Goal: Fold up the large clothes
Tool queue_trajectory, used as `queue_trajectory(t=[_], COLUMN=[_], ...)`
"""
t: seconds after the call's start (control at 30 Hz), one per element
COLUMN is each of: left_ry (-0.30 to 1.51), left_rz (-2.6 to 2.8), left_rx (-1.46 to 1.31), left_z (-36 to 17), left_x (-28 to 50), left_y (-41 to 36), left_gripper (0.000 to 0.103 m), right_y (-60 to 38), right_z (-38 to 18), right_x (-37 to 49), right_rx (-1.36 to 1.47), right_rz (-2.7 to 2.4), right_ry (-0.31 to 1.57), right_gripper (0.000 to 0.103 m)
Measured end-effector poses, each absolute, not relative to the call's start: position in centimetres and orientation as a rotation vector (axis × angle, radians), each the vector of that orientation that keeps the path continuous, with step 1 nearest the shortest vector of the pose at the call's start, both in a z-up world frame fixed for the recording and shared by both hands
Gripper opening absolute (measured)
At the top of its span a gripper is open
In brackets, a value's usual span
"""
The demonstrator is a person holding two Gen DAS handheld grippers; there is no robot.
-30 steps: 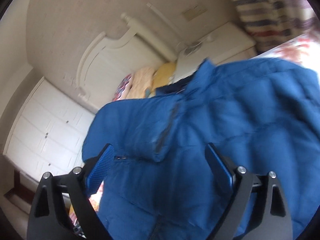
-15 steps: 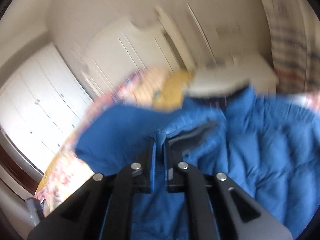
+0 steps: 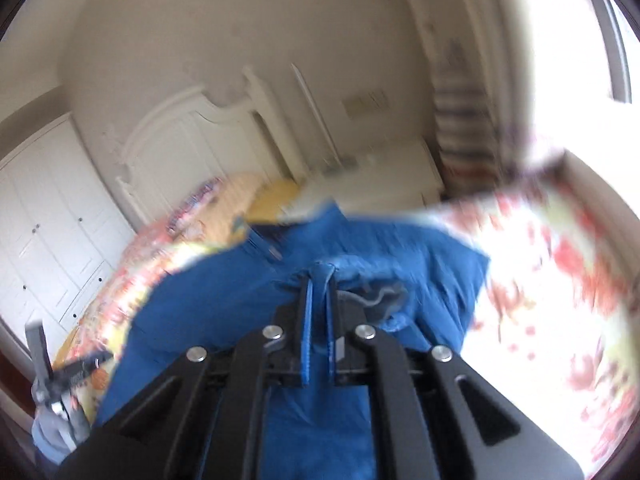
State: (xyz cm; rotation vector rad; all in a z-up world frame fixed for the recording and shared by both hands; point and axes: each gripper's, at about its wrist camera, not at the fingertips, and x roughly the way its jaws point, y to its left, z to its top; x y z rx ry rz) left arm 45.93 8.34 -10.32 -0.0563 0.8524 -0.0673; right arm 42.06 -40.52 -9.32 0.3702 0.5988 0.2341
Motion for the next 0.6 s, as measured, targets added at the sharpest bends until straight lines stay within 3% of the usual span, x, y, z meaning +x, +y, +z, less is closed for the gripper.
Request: queue_trajectory(t=[0.1,0.27,0.33,0.37,0.4,0.6], left_ry=[0.917,0.872,0.872,0.872,0.871,0.867], left_rz=[-0.003,0.03,0.025,0.022,0.021,0.039], left_rx=[-0.028,0.032,0.018,0.011,0.007,0.04], left_z=[-12.1,-14.3,-14.2,-14.3,-14.3,-14.2], left_x=[49.9,50.9,50.9,50.9,50.8,50.7], left_y=[7.8,7.3,7.5,7.6,7.7,7.2], left_gripper=[0.006,0.006,0.006,0.006,0.006,0.006], right_y=[-40.7,-40.7,-40.7,-40.6,-40.7,-37.5], right_z=[-13.7,-15.5,-15.5,-15.4,-15.0,-10.7], right_x=[41.8,41.6,41.5,41.4,41.1,39.2], right_rx=[0.436,0.436,0.417,0.409,0.411,0.252], right_rz=[0.226,0.232,0.205,0.172,0.136,0.059], right_ry=[0.65,0.671,0.699,0.724,0.734,0.572], right_gripper=[0.006,0.009,0.03,0.051,0.058,0.059])
